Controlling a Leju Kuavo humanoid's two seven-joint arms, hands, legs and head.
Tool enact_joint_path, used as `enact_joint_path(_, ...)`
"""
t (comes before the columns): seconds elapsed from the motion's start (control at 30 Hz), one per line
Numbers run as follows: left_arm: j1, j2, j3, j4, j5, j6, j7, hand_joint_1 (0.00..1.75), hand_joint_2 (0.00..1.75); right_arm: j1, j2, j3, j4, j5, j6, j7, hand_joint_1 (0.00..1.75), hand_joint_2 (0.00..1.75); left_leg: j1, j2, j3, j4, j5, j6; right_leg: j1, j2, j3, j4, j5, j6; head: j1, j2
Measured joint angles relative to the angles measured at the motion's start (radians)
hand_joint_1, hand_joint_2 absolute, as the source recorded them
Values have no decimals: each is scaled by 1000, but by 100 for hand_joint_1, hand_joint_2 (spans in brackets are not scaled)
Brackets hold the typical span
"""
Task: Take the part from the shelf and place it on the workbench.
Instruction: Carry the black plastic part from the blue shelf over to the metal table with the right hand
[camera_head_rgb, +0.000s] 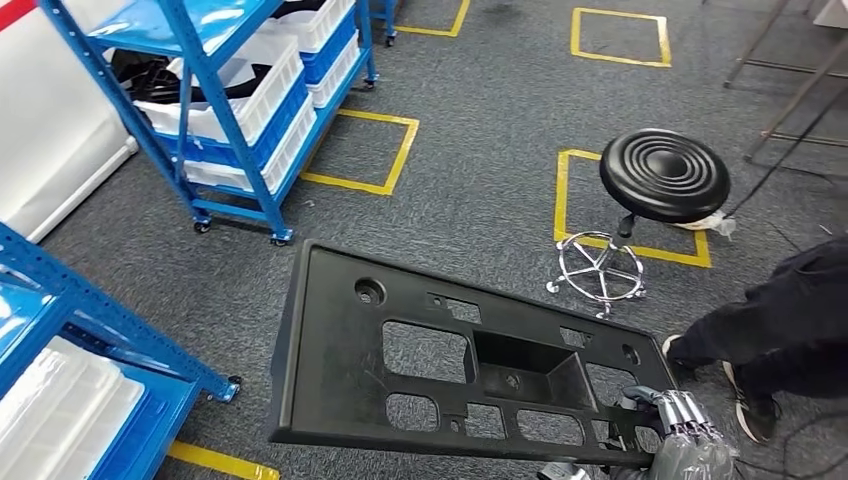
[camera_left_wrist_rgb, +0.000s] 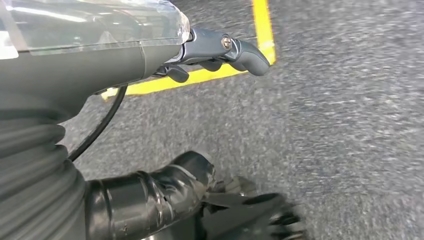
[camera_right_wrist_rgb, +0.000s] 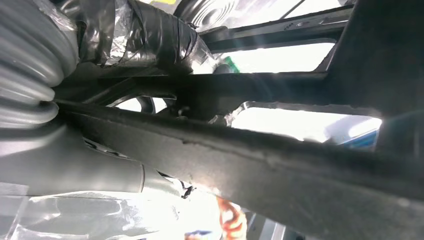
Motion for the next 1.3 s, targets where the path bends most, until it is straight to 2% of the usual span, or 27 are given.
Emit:
enact_joint_path(0.03, 0, 0, 0, 0, 0, 0, 0, 0, 175, 0, 1, -2, 0, 0, 0, 0, 175, 175, 2, -19, 23, -57, 22, 2, 0, 10, -2, 4, -1, 4, 0, 0)
enact_joint_path(0.1, -2, 0, 0, 0, 0, 0, 0, 0, 175, 1, 2, -4, 0, 0, 0, 0, 175, 175, 1, -44, 44, -108, 29, 7, -1, 27, -10, 8, 0, 16, 0, 0)
enact_joint_path(0.17, -4, -1, 0, 0, 0, 0, 0, 0, 175, 3, 2, -5, 0, 0, 0, 1, 175, 175, 1, -26, 47, -116, 36, 18, -5, 39, -15, 7, 3, 28, 0, 0)
enact_joint_path(0.23, -4, -1, 1, 0, 0, 0, 1, 0, 175, 6, 2, -6, -1, 0, 0, 4, 175, 175, 5, -4, 49, -127, 45, 32, -3, 7, -32, 40, -21, 37, 2, 0)
enact_joint_path(0.3, -2, -1, 1, 0, 0, 0, 1, 0, 175, 6, 2, -6, -1, -1, 0, 6, 175, 175, 5, 21, 49, -132, 47, 40, -2, -44, -80, 146, -84, 43, 3, 0)
enact_joint_path(0.33, -1, -1, 1, 0, 0, 0, 1, 0, 175, 6, 2, -7, -1, -2, 0, 7, 175, 175, 4, 34, 48, -132, 47, 41, -4, -57, -111, 212, -115, 46, 4, 0)
enact_joint_path(0.37, 1, -1, 1, 0, 0, 0, 1, 0, 175, 7, 2, -7, 0, -2, 0, 7, 175, 175, 3, 48, 48, -132, 46, 41, -6, -63, -135, 262, -131, 49, 4, 0)
enact_joint_path(0.4, 2, -1, 1, 0, 1, 0, 2, 0, 175, 7, 2, -7, 0, -2, 0, 8, 175, 175, 3, 62, 48, -132, 44, 41, -9, -67, -142, 280, -129, 52, 4, 0)
enact_joint_path(0.43, 2, -1, 1, 0, 1, 0, 2, 0, 175, 8, 2, -7, 0, -3, 0, 8, 175, 175, 3, 74, 49, -131, 43, 39, -12, -72, -129, 256, -107, 54, 4, 0)
enact_joint_path(0.47, 1, -1, 1, 0, 1, 0, 2, 0, 175, 8, 2, -7, -1, -3, 0, 9, 175, 175, 4, 85, 51, -131, 40, 37, -14, -82, -97, 199, -74, 55, 4, 0)
enact_joint_path(0.53, 0, -2, 1, 0, 1, 1, 2, 0, 175, 7, 2, -8, -1, -3, 0, 9, 175, 175, 1, 103, 57, -127, 33, 27, -11, -122, -24, 61, -24, 51, 3, 0)
enact_joint_path(0.6, -1, -2, 1, 0, 3, 1, 1, 0, 175, 7, 2, -8, -2, -3, 0, 9, 175, 175, -3, 119, 62, -125, 27, 15, -3, -140, 4, 1, -17, 41, 2, 0)
enact_joint_path(0.67, -4, -2, 1, 0, 5, 1, 1, 0, 175, 9, 2, -10, -4, -3, 0, 9, 175, 175, -4, 134, 67, -126, 23, 5, -1, -120, 2, 0, -15, 30, 2, 0)
enact_joint_path(0.7, -6, -2, 1, 0, 6, 1, 1, 0, 175, 11, 2, -12, -6, -4, 0, 9, 175, 175, -3, 128, 68, -121, 17, -1, -2, -111, 2, -2, -14, 24, 2, 0)
enact_joint_path(0.77, -7, -2, 1, 0, 7, 1, 1, 0, 175, 13, 2, -13, -10, -5, 0, 8, 175, 175, 2, 83, 43, -61, -27, -9, -7, -91, 3, -6, -10, 12, 2, 0)
enact_joint_path(0.83, -5, -2, 1, 0, 7, 1, 1, 0, 175, 13, 4, -15, -14, -7, 0, 6, 175, 175, 3, 39, -19, 74, -95, -11, -7, -70, 1, -6, -9, 4, 1, 0)
enact_joint_path(0.87, -2, -2, 1, 0, 6, 1, 1, 0, 175, 14, 5, -16, -14, -7, -1, 6, 175, 175, 3, 32, -50, 135, -115, -11, -5, -57, 1, -6, -8, 3, 1, 0)
enact_joint_path(0.9, 0, -2, 2, 0, 6, 1, 1, 0, 175, 15, 5, -17, -14, -7, 0, 6, 175, 175, 3, 29, -67, 167, -115, -9, -4, -42, 1, -5, -8, 2, 1, 0)
enact_joint_path(0.93, 1, -2, 2, 0, 7, 1, 1, 0, 175, 17, 6, -18, -14, -7, 0, 6, 175, 175, 2, 27, -66, 158, -94, -6, -2, -28, 3, -5, -8, 2, 1, 0)
enact_joint_path(0.97, 2, -2, 2, 0, 7, 1, 2, 0, 175, 18, 6, -19, -14, -7, -1, 6, 175, 175, 2, 21, -47, 109, -57, -2, -2, -13, 4, -4, -8, 2, 1, 0)
enact_joint_path(1.03, 2, -1, 2, 0, 7, 1, 2, 0, 175, 19, 7, -20, -14, -7, 0, 6, 175, 175, 3, -24, 10, -30, 13, 9, 0, 13, 5, -1, -9, 5, 1, 0)
enact_joint_path(1.1, 1, 0, 3, 0, 7, 2, 1, 0, 175, 19, 7, -21, -14, -7, 0, 6, 175, 175, 2, -61, 42, -105, 34, 14, -2, 35, -2, 2, -9, 13, 2, 0)
enact_joint_path(1.13, 0, 0, 4, 0, 7, 2, 1, 0, 175, 20, 7, -21, -15, -7, 0, 5, 175, 175, 1, -60, 45, -113, 31, 15, -3, 46, -5, 2, -7, 19, 2, 0)
enact_joint_path(1.17, 0, -1, 4, 0, 7, 3, 1, 0, 175, 22, 7, -21, -15, -7, 0, 5, 175, 175, 2, -48, 47, -117, 33, 18, -5, 57, -8, 0, -5, 25, 2, 0)
enact_joint_path(1.2, -1, -1, 4, 0, 8, 3, 1, 0, 175, 25, 7, -22, -16, -7, -1, 5, 175, 175, 4, -35, 49, -123, 36, 23, -4, 54, -10, 3, -6, 30, 2, 0)
enact_joint_path(1.23, -2, -1, 4, 0, 8, 3, 1, 0, 175, 27, 8, -22, -18, -7, -1, 5, 175, 175, 6, -22, 52, -130, 40, 29, -3, 36, -17, 16, -16, 36, 4, 0)
enact_joint_path(1.3, -1, -1, 4, 0, 8, 4, 1, 0, 175, 29, 8, -22, -20, -7, -1, 5, 175, 175, 8, 6, 56, -139, 44, 40, -3, -25, -56, 97, -66, 46, 7, 0)
